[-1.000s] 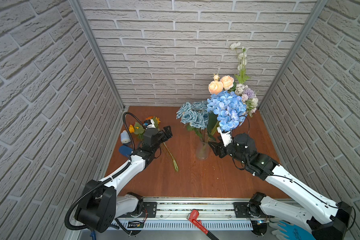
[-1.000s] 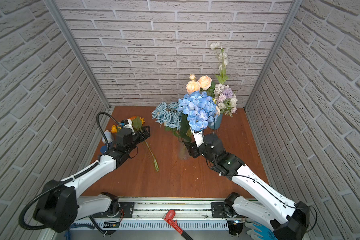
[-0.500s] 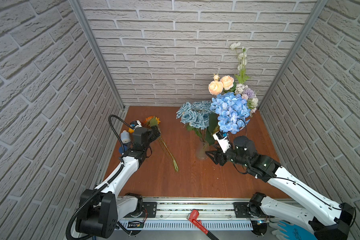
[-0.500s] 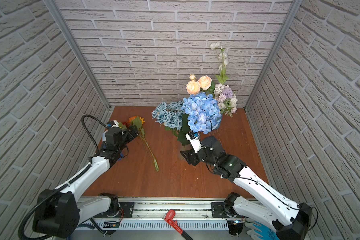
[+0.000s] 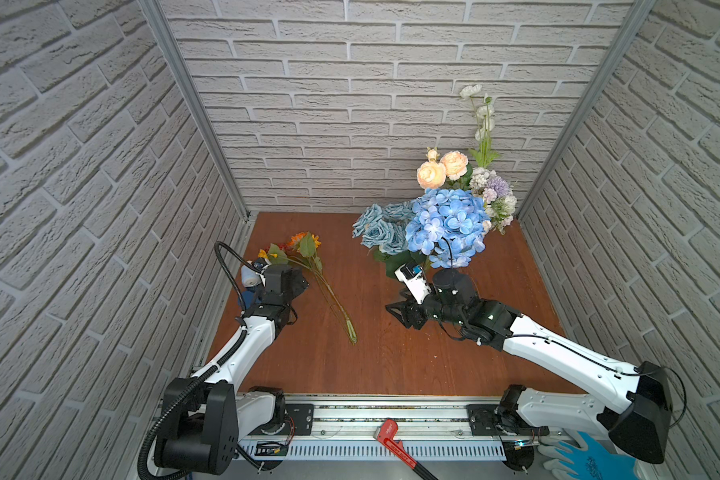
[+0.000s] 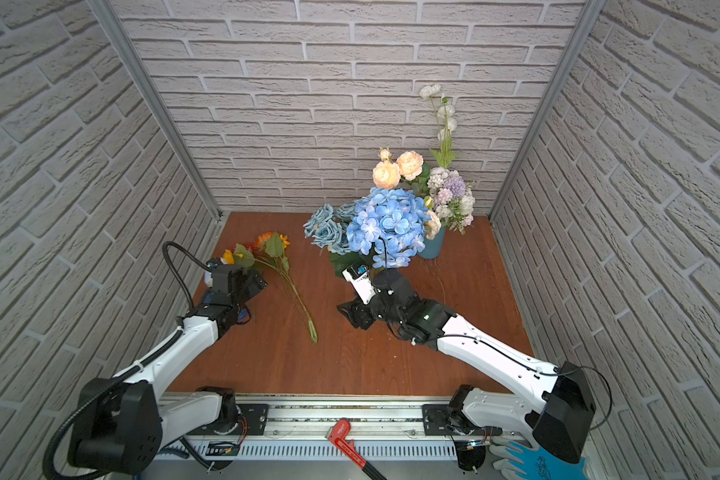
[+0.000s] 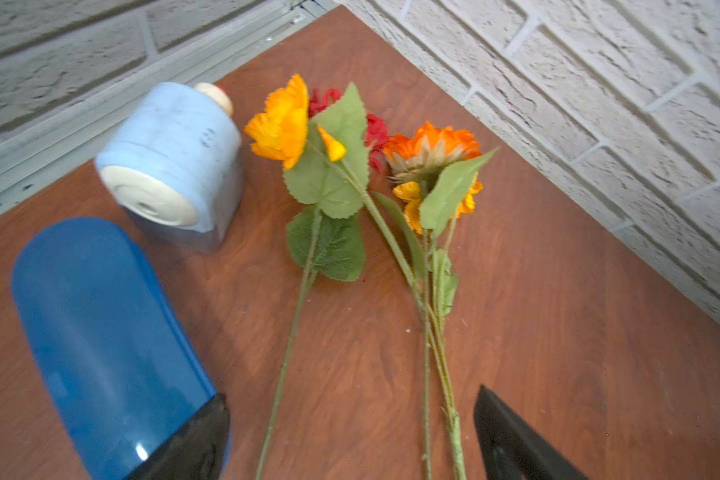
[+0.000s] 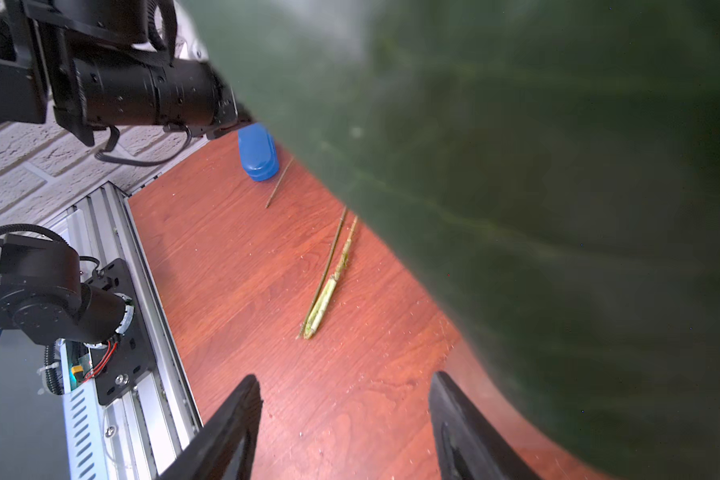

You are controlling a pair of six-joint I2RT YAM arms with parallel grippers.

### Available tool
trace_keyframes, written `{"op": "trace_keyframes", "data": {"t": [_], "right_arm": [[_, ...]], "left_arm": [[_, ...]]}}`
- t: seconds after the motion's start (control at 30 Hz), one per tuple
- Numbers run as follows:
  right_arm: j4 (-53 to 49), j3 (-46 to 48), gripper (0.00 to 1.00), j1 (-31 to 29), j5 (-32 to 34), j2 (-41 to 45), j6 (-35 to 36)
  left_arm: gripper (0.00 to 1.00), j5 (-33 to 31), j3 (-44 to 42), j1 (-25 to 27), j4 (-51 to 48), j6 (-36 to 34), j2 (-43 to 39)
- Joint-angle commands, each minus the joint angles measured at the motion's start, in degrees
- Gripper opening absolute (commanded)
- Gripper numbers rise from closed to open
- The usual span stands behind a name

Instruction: Arrange the flowers into the vase

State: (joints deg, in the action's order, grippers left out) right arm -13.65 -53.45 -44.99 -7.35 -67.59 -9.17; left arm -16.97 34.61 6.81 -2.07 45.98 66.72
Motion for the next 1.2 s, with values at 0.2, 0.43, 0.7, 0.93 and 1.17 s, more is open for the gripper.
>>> {"op": "trace_keyframes", "data": {"t": [0.2,0.43,0.7,0.93,1.17], "right_arm": [[5.7,-2.39,0.65,-0.63,0.3,-1.19,1.08],[5.56,-2.1,0.65,-0.71,1.47,-0.18,1.06],[5.3,-2.36,0.65,-0.67,2.09,0.25,1.42],[5.12,-2.87,0.65,-0.71,2.18,0.01,1.75],[5.11,-3.24,0.65,-0.71,2.41,0.08,2.13]], "left_arm": [[0.63,-1.84,5.28,-3.84,0.88,-4.48,14.98],[0.58,0.28,11.79,-4.86,0.55,-4.53,25.59],[0.41,1.98,15.5,-4.87,0.56,-4.19,32.64],[0.11,3.06,16.15,-4.86,1.14,-4.17,33.81],[0.0,0.13,16.33,-4.18,-0.61,-5.78,30.46]]}}
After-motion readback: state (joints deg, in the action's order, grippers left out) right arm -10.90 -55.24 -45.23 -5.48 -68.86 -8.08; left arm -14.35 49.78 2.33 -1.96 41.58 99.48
